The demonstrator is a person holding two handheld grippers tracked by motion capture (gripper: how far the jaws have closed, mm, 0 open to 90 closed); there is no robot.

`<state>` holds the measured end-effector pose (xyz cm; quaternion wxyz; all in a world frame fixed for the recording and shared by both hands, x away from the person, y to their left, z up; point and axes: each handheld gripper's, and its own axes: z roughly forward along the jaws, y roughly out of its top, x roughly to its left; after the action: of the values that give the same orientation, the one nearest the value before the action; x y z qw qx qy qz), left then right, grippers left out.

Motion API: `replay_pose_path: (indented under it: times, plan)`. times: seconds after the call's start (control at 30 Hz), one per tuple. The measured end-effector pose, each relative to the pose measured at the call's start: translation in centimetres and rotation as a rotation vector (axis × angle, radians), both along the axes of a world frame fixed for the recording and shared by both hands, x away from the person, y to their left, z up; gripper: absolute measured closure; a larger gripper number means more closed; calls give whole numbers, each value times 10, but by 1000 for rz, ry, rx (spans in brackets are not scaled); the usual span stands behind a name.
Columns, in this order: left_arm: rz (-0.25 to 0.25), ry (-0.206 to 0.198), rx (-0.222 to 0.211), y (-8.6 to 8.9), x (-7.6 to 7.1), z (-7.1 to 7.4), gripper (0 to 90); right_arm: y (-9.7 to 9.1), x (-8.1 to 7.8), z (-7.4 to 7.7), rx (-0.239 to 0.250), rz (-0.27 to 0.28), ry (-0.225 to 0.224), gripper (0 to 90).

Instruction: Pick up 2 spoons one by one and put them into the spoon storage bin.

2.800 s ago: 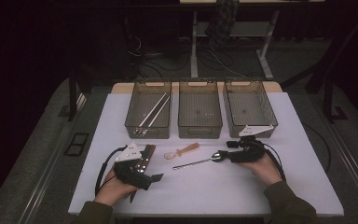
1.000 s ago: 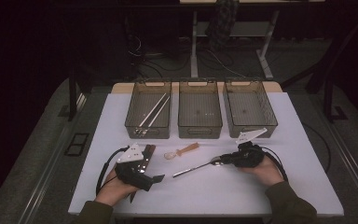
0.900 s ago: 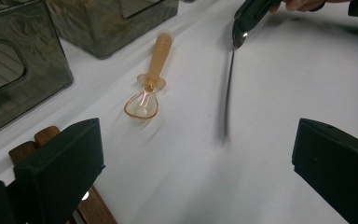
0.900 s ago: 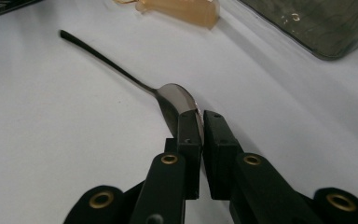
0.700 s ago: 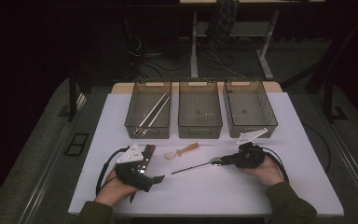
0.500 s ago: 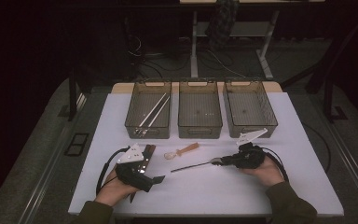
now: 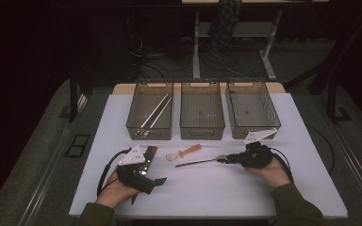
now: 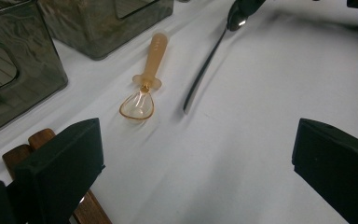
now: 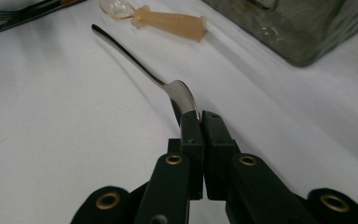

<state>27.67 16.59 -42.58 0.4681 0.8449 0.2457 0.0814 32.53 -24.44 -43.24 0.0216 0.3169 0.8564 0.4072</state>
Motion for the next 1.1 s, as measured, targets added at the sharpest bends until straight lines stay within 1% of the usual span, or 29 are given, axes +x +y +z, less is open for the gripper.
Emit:
replay_pose_path:
  times: [0.1,0.33,0.53,0.63,0.73,0.8,0.97,1.03,1.1]
  plan:
    - [1,-3,10,0,0,0,5,-4,-1,3,8,-22,-9,878]
    - [-2,-7,6,-1,-1,0,5,-14,-1,13,21,-71,-32,878]
    - [2,-3,2,0,0,-1,5,-22,-2,26,57,-115,-59,878]
    - [3,-4,2,0,0,-1,5,-25,-4,33,64,-139,-68,878]
    - [4,-6,1,0,-1,-1,5,-29,-6,42,79,-156,-93,878]
    - [3,-6,0,0,0,-1,5,-33,-6,47,89,-178,-106,878]
    - [4,-3,3,0,-1,-1,5,-39,-4,57,91,-240,-134,878]
    - [5,-2,4,0,0,-1,5,-41,-2,61,78,-263,-151,878]
    - [9,2,5,0,0,-2,5,-42,0,65,68,-284,-160,878]
